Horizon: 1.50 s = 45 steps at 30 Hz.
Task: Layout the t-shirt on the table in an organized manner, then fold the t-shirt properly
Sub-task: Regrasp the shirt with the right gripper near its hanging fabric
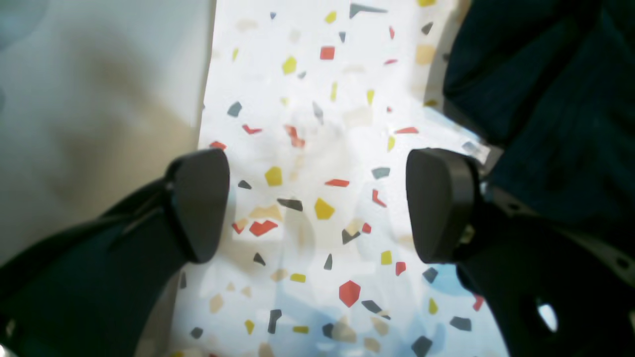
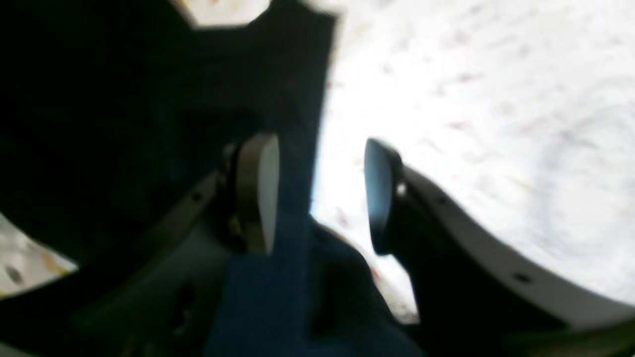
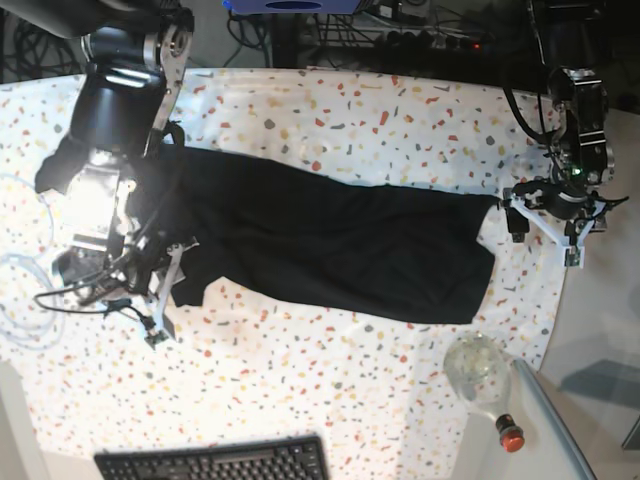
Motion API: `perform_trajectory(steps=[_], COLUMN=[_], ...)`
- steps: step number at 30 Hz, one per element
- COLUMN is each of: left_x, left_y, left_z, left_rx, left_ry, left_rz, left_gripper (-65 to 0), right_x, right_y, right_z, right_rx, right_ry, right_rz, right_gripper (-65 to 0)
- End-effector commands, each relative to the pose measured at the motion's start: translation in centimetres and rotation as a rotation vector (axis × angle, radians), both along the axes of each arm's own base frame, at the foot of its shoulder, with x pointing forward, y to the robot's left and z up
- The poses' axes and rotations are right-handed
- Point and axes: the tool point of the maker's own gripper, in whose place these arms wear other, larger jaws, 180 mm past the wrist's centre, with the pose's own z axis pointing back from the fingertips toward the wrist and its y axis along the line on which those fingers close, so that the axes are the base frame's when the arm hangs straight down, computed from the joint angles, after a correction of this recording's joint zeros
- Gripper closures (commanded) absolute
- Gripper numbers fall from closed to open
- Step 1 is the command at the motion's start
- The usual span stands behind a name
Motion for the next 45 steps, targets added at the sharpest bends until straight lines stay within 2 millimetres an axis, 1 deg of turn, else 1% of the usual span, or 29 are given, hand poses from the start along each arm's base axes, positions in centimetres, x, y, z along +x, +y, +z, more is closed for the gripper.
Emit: perform_trajectory(steps=[1,4,6,8,10,11,13,16,18,20,26,28,30,33,37,38,39,40,41,42,45], left_x=[0.5,-0.1,-0.7,-1.0,-1.4,-1.7,-2.1,-2.1,-2.1,-2.1,-1.8,-1.7,-1.6,-0.4,0.3,0.4,0.9,1.4,1.7,1.9,2.5], left_y=[0.7,1.1,2.4,3.7,4.7,5.0,5.1,5.0,5.0,4.9,4.8,4.8,4.6,2.8,1.2,0.7,0.2,-0.5,-1.1,-1.9,-3.9], left_z=[1.1,0.9,1.2,1.7,2.1,2.0,1.8,1.8,1.7,1.7,1.9,1.9,1.9,1.6,1.2,1.0,1.1,1.2,1.1,0.9,0.6], left_rx=[0.022,0.025,0.03,0.033,0.036,0.037,0.038,0.038,0.038,0.036,0.034,0.032,0.03,0.027,0.021,0.018,0.012,0.011,0.011,0.004,-0.014], left_ry=[-0.033,-0.027,-0.033,-0.045,-0.054,-0.052,-0.046,-0.044,-0.042,-0.042,-0.049,-0.051,-0.051,-0.044,-0.035,-0.032,-0.038,-0.04,-0.038,-0.035,-0.036], left_rz=[-0.004,0.003,0.042,0.083,0.113,0.121,0.123,0.121,0.121,0.12,0.12,0.121,0.118,0.059,0.012,0.001,-0.012,-0.032,-0.05,-0.07,-0.109], left_gripper=[-51.8,-51.8,-51.8,-51.8,-51.8,-51.8,-52.0,-52.2,-52.2,-52.0,-52.3,-52.5,-52.5,-52.3,-52.2,-52.0,-52.0,-51.8,-51.8,-51.8,-51.8], right_x=[1.8,2.3,2.2,2.2,2.7,2.7,2.7,2.9,3.0,2.9,2.9,2.5,2.4,2.3,2.2,2.2,2.2,2.2,2.2,2.2,1.8], right_y=[-0.6,-0.6,-0.5,-0.2,0.3,0.7,0.5,1.0,0.5,0.3,0.6,2.0,2.8,3.7,3.9,3.9,3.9,3.9,3.9,3.9,3.8], right_z=[1.0,-0.5,-1.5,-2.0,-1.6,-1.5,-1.2,-0.8,-0.7,-0.8,-0.8,-1.5,-2.1,-2.9,-3.1,-3.1,-3.1,-3.1,-3.1,-3.1,-3.2], right_rx=[0.01,0.094,0.156,0.216,0.283,0.307,0.349,0.412,0.407,0.405,0.411,0.439,0.464,0.503,0.507,0.507,0.507,0.507,0.507,0.506,0.491], right_ry=[-0.039,0.008,0.048,0.068,0.053,0.05,0.056,0.044,0.038,0.044,0.047,0.071,0.081,0.084,0.088,0.088,0.088,0.088,0.088,0.09,0.12], right_rz=[-0.018,-0.07,-0.116,-0.15,-0.176,-0.177,-0.192,-0.203,-0.208,-0.209,-0.207,-0.198,-0.195,-0.197,-0.197,-0.197,-0.197,-0.197,-0.197,-0.196,-0.188], right_gripper=[-27.2,-27.2,-27.3,-29.9,-33.5,-34.4,-35.0,-34.8,-34.8,-34.8,-34.8,-34.8,-34.8,-34.8,-34.5,-33.5,-29.4,-21.5,-11.7,0.0,0.0])
